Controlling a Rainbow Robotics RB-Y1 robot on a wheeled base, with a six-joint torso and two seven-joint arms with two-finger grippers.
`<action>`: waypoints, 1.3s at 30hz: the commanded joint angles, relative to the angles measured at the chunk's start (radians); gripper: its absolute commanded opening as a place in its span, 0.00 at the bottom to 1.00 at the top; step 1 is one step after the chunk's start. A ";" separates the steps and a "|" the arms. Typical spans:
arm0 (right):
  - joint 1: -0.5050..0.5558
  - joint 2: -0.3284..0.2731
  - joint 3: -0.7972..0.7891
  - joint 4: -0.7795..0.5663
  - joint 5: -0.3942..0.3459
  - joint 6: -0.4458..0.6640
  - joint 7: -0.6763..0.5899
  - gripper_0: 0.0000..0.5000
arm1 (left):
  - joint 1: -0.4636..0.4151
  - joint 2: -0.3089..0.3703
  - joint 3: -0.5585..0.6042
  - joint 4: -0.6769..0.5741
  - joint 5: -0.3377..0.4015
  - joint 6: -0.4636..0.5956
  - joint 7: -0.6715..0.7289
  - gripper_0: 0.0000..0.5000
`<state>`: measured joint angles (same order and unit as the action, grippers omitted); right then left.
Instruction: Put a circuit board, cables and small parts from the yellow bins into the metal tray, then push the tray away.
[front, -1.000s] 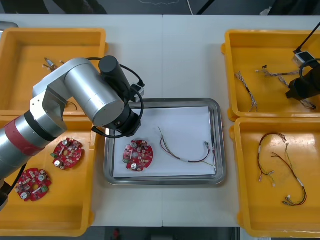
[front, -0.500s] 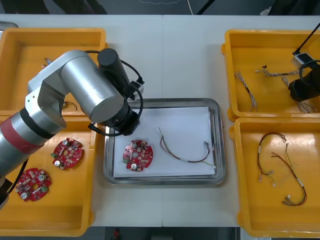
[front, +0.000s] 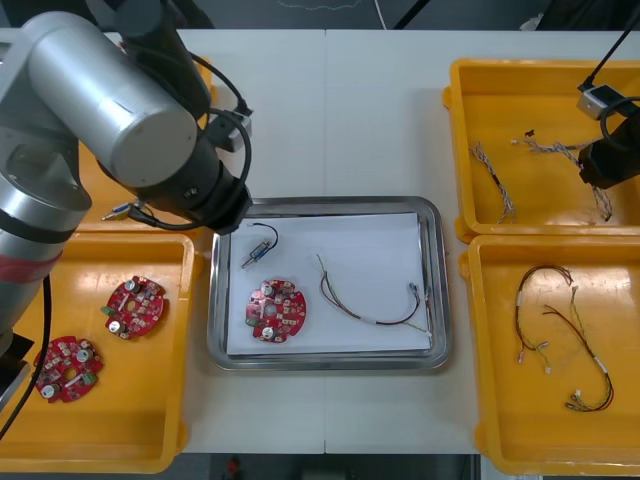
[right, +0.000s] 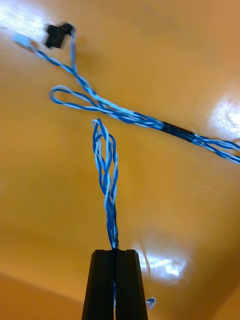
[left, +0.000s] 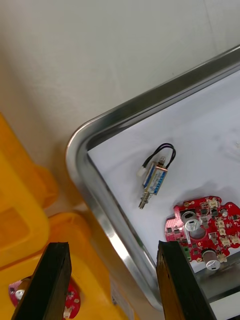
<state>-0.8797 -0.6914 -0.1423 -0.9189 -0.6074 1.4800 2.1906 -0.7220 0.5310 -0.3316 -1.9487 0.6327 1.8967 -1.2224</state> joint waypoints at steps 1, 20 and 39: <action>0.005 -0.042 -0.074 -0.121 0.024 0.098 0.015 0.00 | -0.039 0.003 0.105 -0.049 0.016 0.023 0.064 1.00; 0.110 -0.007 -0.140 -0.738 0.034 0.440 0.001 0.00 | -0.037 0.103 0.286 0.079 -0.054 0.023 0.063 1.00; 0.169 0.124 0.112 -1.160 -0.110 0.440 -0.025 0.00 | -0.043 0.138 0.350 0.255 -0.169 -0.133 0.064 1.00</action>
<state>-0.7120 -0.6072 -0.1011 -2.0120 -0.7103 1.9166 2.1901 -0.7233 0.6172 -0.0107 -1.7133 0.4811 1.8086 -1.2224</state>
